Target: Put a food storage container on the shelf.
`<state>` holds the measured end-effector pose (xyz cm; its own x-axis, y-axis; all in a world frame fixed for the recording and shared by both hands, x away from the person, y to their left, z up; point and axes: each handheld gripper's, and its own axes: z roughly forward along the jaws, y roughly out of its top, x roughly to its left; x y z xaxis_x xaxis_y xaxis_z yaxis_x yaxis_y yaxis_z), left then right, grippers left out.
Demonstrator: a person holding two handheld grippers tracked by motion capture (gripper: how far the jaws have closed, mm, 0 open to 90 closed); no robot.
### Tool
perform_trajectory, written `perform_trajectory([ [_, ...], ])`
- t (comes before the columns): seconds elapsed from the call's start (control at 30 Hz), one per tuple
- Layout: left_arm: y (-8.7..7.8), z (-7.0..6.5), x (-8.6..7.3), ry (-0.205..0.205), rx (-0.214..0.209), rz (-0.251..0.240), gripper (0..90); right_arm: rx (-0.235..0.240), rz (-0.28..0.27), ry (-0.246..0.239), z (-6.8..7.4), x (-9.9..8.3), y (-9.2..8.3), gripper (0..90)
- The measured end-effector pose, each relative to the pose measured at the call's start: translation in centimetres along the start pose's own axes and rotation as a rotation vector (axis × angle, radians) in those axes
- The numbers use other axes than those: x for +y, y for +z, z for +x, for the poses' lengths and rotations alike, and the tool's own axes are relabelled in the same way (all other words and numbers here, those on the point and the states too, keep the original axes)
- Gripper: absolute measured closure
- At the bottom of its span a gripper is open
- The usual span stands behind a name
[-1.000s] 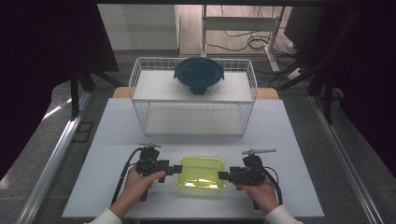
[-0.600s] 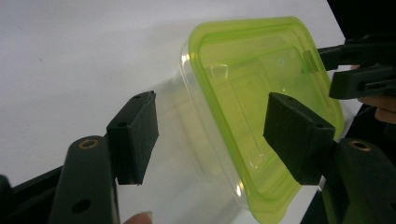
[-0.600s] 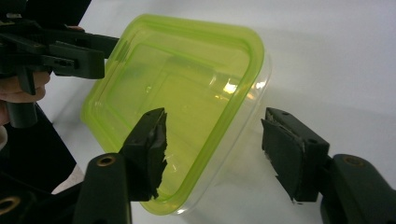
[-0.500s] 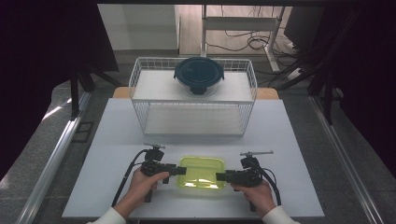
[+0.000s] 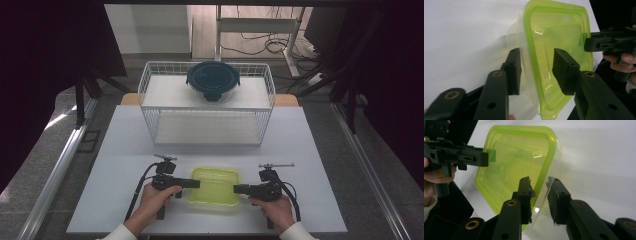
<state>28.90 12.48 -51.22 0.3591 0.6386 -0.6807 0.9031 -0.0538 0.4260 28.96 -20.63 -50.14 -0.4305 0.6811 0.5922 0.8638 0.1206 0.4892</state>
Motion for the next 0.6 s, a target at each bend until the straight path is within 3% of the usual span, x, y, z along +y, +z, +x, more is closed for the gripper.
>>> perform_trajectory([
  [0.13,-0.4,-0.3,-0.2,0.013,-0.001,-0.017,66.4,0.009,-0.025,-0.009,0.2,0.1,-0.6,76.7],
  [0.17,-0.5,-0.5,-0.2,0.024,0.027,-0.023,71.1,0.006,-0.031,-0.015,0.3,0.2,-0.8,77.4],
  [0.2,-0.5,-0.6,-0.3,0.032,0.028,-0.026,73.7,0.008,-0.039,-0.019,0.4,0.2,-0.9,77.7],
  [0.6,-1.3,-1.3,-0.3,0.052,0.022,-0.052,76.0,0.001,-0.07,-0.066,0.9,0.2,-1.4,78.8],
])
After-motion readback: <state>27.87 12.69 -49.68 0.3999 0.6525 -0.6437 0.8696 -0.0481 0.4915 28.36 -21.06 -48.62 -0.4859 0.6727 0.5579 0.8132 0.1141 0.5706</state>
